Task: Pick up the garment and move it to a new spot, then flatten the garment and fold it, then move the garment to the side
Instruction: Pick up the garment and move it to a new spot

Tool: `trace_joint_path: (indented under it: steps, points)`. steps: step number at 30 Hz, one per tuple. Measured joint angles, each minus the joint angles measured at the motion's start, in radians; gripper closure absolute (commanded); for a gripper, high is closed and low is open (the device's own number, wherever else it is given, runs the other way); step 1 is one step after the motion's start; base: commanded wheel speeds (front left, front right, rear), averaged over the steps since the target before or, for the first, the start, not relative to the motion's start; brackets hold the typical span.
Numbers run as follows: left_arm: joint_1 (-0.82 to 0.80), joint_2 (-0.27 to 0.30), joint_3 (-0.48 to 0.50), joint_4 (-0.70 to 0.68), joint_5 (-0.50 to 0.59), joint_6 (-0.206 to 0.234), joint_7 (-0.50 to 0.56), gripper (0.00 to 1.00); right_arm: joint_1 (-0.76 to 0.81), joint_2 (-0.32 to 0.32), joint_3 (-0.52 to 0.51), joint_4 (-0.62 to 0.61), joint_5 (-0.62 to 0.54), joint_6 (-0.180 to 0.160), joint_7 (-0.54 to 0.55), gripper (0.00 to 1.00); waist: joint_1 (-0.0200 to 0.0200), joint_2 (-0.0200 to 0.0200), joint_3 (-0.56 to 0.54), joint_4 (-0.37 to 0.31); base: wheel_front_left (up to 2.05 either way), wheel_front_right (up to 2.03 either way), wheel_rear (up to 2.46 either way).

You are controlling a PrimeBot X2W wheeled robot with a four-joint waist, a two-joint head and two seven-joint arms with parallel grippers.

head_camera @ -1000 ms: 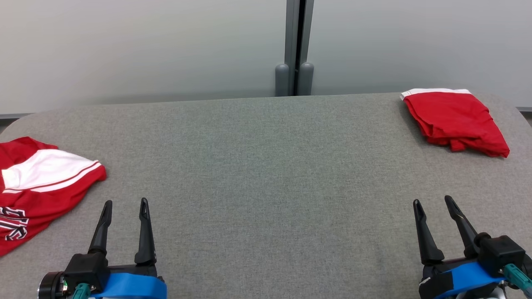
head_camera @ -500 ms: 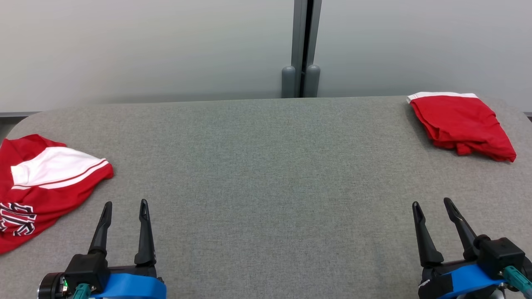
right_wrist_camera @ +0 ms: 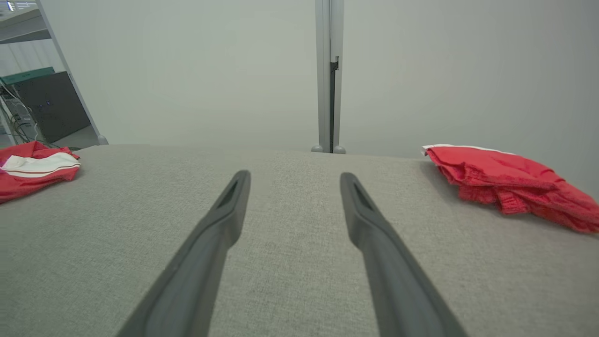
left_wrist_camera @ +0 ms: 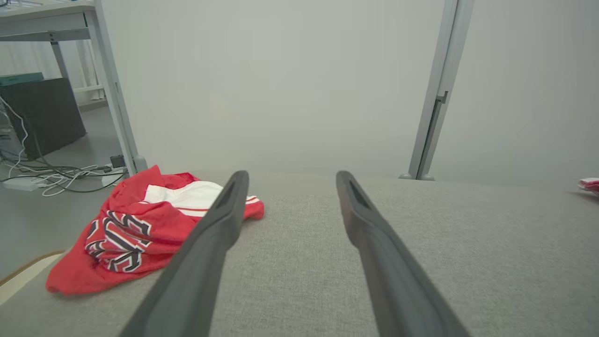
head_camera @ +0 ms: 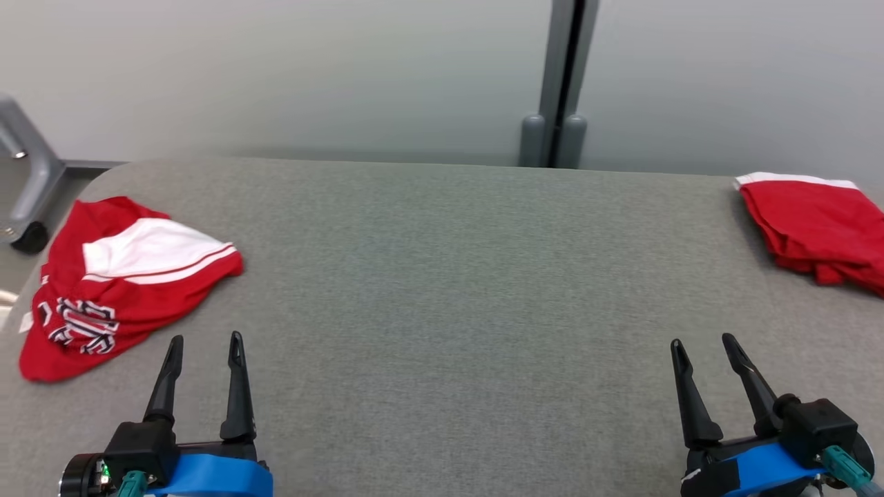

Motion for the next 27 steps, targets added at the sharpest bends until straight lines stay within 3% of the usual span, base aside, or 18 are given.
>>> trace_joint_path:
  steps: [27]
  points:
    - [0.010,0.010,0.038,0.015,-0.006,0.006,0.000,0.00,0.014,0.030,0.018,0.025,0.011,0.000,-0.011,0.00,0.0000,0.0000,-0.002,0.341,0.00,0.00,0.00]
